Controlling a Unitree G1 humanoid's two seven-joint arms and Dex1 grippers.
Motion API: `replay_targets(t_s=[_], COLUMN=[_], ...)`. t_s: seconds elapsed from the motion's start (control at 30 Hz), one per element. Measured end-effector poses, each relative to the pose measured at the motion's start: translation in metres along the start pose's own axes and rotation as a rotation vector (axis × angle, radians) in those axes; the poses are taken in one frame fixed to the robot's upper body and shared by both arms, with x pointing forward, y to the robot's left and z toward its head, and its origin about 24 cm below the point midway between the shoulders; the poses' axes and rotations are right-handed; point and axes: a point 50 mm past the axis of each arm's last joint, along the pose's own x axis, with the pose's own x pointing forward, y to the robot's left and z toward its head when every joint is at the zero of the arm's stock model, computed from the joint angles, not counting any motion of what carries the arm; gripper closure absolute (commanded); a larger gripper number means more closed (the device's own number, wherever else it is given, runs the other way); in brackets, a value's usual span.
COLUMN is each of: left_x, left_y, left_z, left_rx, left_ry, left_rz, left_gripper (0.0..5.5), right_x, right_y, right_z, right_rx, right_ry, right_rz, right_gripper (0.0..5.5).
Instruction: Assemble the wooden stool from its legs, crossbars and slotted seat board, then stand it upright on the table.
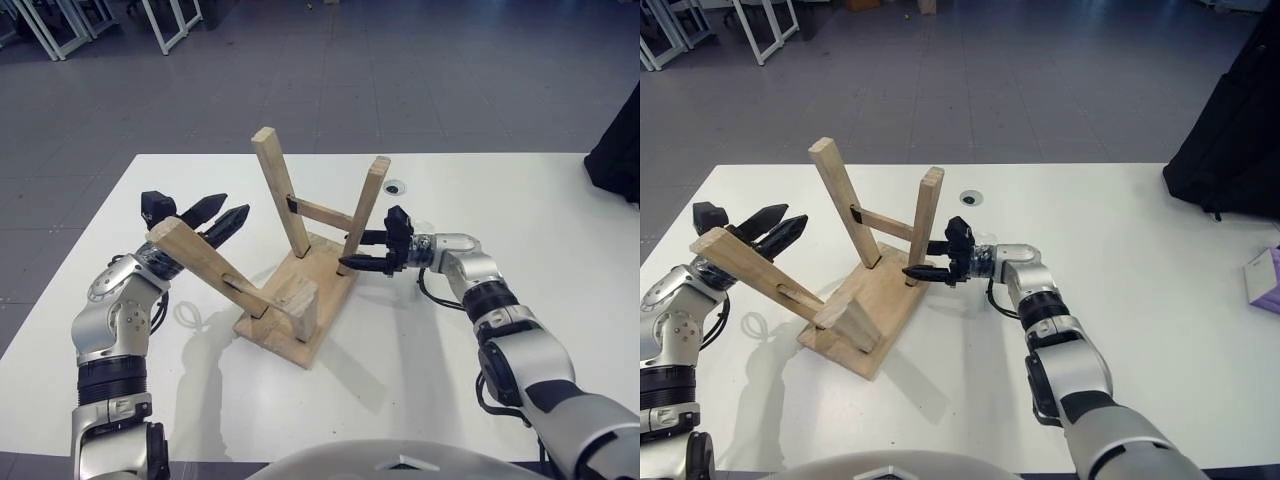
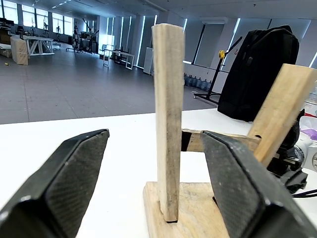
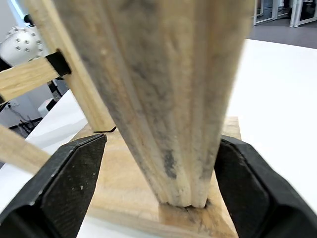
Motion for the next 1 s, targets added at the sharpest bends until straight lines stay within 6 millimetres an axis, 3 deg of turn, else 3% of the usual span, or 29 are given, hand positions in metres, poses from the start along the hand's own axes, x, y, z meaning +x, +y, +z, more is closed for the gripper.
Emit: replay_targets(t_s=[0.4, 0.53, 0.87, 1.0], left_x=[-0.01, -0.012, -0.009, -0.012], left_y=[0.016, 0.025, 0.022, 0.021], left_z=[0.006, 0.016, 0.007, 0.0], left_rx=[0.039, 0.064, 0.067, 0.11], left_ry=[-0.05, -0.107, -0.074, -0.035], left_rz=[0.121, 0.191, 0.179, 0.186], left_gripper=[2.08, 2.08, 2.08, 2.08], right_x=[-0.031, -0.032, -0.016, -0.015], right_y=[0.054, 0.061, 0.063, 0.067], right_z=[-0.006, -0.014, -0.017, -0.019], right_rx=[-0.142, -0.126, -0.164, -0.173], right_ry=[0.183, 0.2, 0.15, 0.139], right_rz=[0.172, 0.177, 0.146, 0.146], right_gripper=[1.82, 2.47, 4.18, 4.23])
